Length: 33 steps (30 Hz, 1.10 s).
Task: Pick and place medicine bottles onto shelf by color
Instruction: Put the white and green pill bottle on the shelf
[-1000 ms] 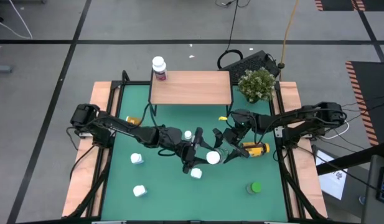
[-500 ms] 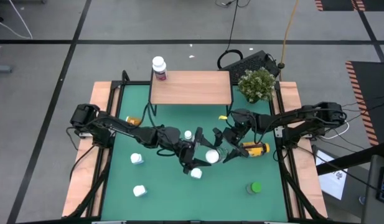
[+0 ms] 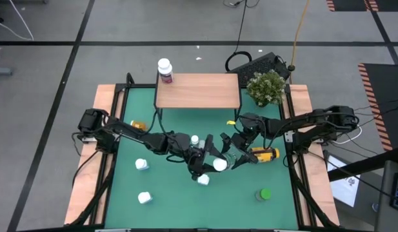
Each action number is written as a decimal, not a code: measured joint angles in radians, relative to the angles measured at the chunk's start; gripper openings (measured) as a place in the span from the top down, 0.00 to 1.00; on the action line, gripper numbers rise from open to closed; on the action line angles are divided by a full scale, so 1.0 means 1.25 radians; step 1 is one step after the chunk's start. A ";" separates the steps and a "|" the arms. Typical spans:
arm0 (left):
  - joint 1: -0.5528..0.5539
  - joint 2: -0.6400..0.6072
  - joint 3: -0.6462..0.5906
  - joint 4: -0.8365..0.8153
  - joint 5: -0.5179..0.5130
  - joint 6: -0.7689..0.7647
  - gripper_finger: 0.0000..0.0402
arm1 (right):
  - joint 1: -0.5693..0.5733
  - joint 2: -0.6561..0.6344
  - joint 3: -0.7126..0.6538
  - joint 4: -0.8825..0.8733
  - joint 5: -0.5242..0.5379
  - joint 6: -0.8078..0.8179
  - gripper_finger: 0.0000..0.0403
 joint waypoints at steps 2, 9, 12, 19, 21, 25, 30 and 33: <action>0.003 -0.001 0.000 0.002 0.000 -0.001 0.35 | 0.000 -0.001 0.000 0.005 0.000 0.000 0.22; 0.003 -0.010 0.000 -0.002 -0.019 -0.049 0.42 | -0.001 -0.002 0.001 -0.002 0.008 0.001 0.22; 0.003 -0.015 -0.001 -0.004 -0.044 -0.081 0.42 | 0.002 -0.002 0.001 0.003 0.054 -0.012 0.21; 0.007 -0.053 -0.001 -0.040 -0.201 -0.177 0.41 | -0.002 -0.025 0.001 -0.036 0.213 -0.073 0.14; 0.007 -0.075 -0.001 -0.063 -0.262 -0.216 0.41 | -0.002 -0.047 0.001 -0.075 0.291 -0.109 0.12; 0.012 -0.130 -0.001 -0.140 -0.339 -0.280 0.41 | 0.001 -0.115 0.001 -0.174 0.473 -0.161 0.12; 0.013 -0.217 -0.001 -0.284 -0.477 -0.348 0.41 | 0.016 -0.214 0.001 -0.291 0.667 -0.147 0.12; 0.038 -0.277 -0.001 -0.370 -0.564 -0.394 0.41 | 0.027 -0.256 0.001 -0.334 0.746 -0.134 0.12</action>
